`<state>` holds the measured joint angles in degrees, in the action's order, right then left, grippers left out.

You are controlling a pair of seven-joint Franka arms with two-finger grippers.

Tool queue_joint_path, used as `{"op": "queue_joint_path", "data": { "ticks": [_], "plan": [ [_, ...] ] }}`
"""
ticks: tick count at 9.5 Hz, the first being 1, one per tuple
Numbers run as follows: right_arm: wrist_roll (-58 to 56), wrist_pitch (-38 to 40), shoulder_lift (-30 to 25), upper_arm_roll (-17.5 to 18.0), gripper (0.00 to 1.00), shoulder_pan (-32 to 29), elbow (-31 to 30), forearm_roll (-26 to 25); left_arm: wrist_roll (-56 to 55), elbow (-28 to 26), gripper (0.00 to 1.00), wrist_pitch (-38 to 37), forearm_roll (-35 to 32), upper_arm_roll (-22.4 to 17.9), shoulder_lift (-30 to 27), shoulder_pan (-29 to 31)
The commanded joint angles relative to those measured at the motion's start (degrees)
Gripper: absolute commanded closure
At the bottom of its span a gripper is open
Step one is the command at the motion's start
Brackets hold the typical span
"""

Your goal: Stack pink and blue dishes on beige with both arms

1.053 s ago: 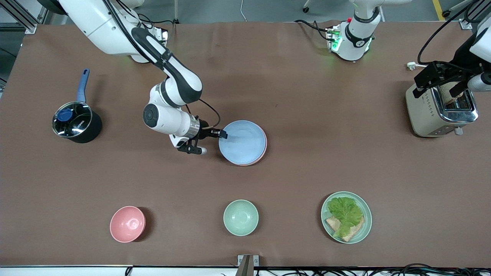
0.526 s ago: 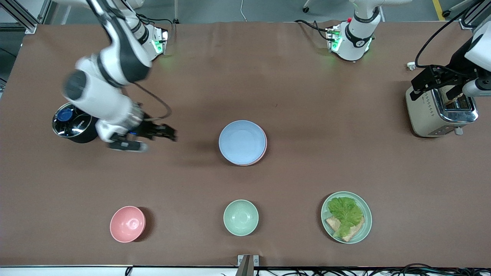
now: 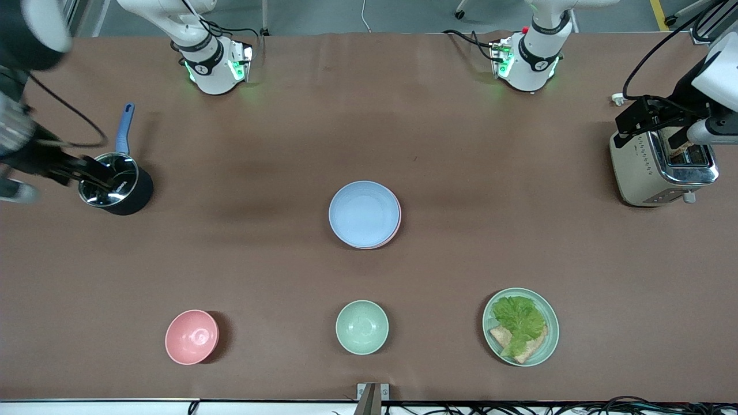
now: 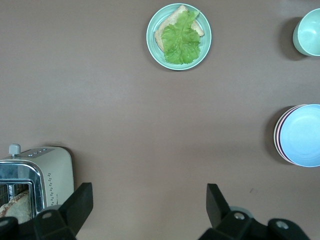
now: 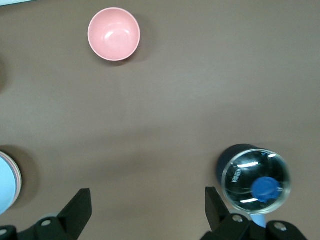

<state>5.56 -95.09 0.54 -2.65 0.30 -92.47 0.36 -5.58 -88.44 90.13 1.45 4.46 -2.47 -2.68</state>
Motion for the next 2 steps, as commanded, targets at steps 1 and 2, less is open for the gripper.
{"op": "queue_joint_path", "data": {
  "ticks": [1, 2],
  "plan": [
    [-2.0, 7.8, -0.7, -0.6, 0.0, 0.5, 5.4, -0.7, -0.2, -1.2, 0.0, -0.7, 0.5, -0.1, 0.4, 0.1],
    [-0.5, 8.2, -2.5, -0.6, 0.0, 0.5, 5.1, -0.5, -0.2, -1.2, 0.0, -0.7, 0.4, -0.1, 0.5, 0.1]
  ]
}}
